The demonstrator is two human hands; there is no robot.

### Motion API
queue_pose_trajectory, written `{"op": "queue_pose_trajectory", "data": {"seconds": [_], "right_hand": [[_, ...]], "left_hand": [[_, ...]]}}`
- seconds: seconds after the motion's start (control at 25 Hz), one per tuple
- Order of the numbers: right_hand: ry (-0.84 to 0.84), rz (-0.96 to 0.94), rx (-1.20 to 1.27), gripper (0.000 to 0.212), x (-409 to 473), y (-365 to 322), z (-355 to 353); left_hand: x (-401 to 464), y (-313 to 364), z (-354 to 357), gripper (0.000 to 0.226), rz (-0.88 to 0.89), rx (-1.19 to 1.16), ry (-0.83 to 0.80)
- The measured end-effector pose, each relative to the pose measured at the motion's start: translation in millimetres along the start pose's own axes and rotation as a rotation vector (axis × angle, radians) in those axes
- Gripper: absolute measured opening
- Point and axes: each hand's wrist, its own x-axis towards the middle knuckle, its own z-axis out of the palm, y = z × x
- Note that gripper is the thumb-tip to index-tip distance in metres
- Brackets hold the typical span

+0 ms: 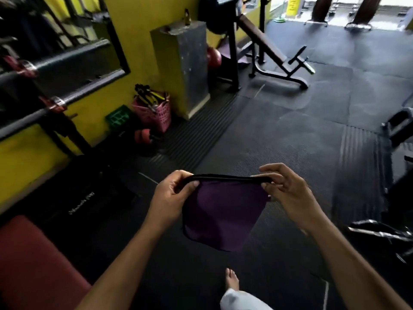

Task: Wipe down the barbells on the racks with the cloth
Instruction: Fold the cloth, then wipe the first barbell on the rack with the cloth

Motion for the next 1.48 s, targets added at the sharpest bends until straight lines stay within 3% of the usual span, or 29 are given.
{"op": "queue_pose_trajectory", "data": {"seconds": [0.12, 0.2, 0.32, 0.4, 0.48, 0.56, 0.68, 0.76, 0.84, 0.88, 0.96, 1.04, 1.16, 1.24, 1.32, 1.48], "right_hand": [[-0.214, 0.073, 0.136, 0.029, 74, 12, 18], [-0.43, 0.153, 0.089, 0.022, 115, 30, 47], [-0.436, 0.222, 0.212, 0.019, 170, 28, 90], [-0.411, 0.317, 0.383, 0.023, 207, 15, 115], [-0.424, 0.416, 0.387, 0.023, 247, 14, 140], [-0.429, 0.491, 0.26, 0.022, 279, 22, 163], [-0.478, 0.596, 0.28, 0.014, 333, 31, 189], [-0.737, 0.554, 0.364, 0.038, 365, 24, 196], [-1.017, 0.412, 0.132, 0.073, 394, 17, 207], [-1.039, 0.317, -0.01, 0.082, 408, 14, 216], [-0.876, 0.191, -0.091, 0.082, 445, 3, 248], [-0.648, 0.104, 0.004, 0.075, 482, -26, 274], [-0.542, -0.143, 0.213, 0.089, 537, -82, 300], [-0.55, -0.323, 0.223, 0.099, 563, -103, 315], [-0.532, -0.415, 0.261, 0.087, 593, -103, 338], [-0.431, -0.373, 0.204, 0.072, 673, -97, 384]], "left_hand": [[45, 14, -9, 0.032, -0.044, -0.047, 0.091], [72, 19, -20, 0.027, -0.046, -0.036, 0.138], [98, 5, -50, 0.007, -0.155, -0.34, 0.254], [102, -26, -72, 0.035, -0.299, -0.639, 0.179], [102, -64, -90, 0.055, -0.509, -0.585, 0.012], [107, -94, -100, 0.058, -0.609, -0.455, -0.089], [138, -121, -125, 0.06, -0.544, -0.688, 0.197], [168, -124, -146, 0.066, -0.526, -0.76, 0.369], [197, -121, -171, 0.064, -0.56, -0.71, 0.459], [210, -117, -185, 0.064, -0.572, -0.657, 0.465], [242, -107, -219, 0.072, -0.535, -0.565, 0.423], [274, -91, -248, 0.084, -0.437, -0.49, 0.426], [327, -56, -300, 0.093, -0.129, -0.462, 0.51], [358, -41, -326, 0.062, 0.023, -0.389, 0.54], [388, -38, -346, 0.01, 0.054, -0.291, 0.57], [449, -57, -388, 0.03, -0.084, -0.135, 0.669]]}}
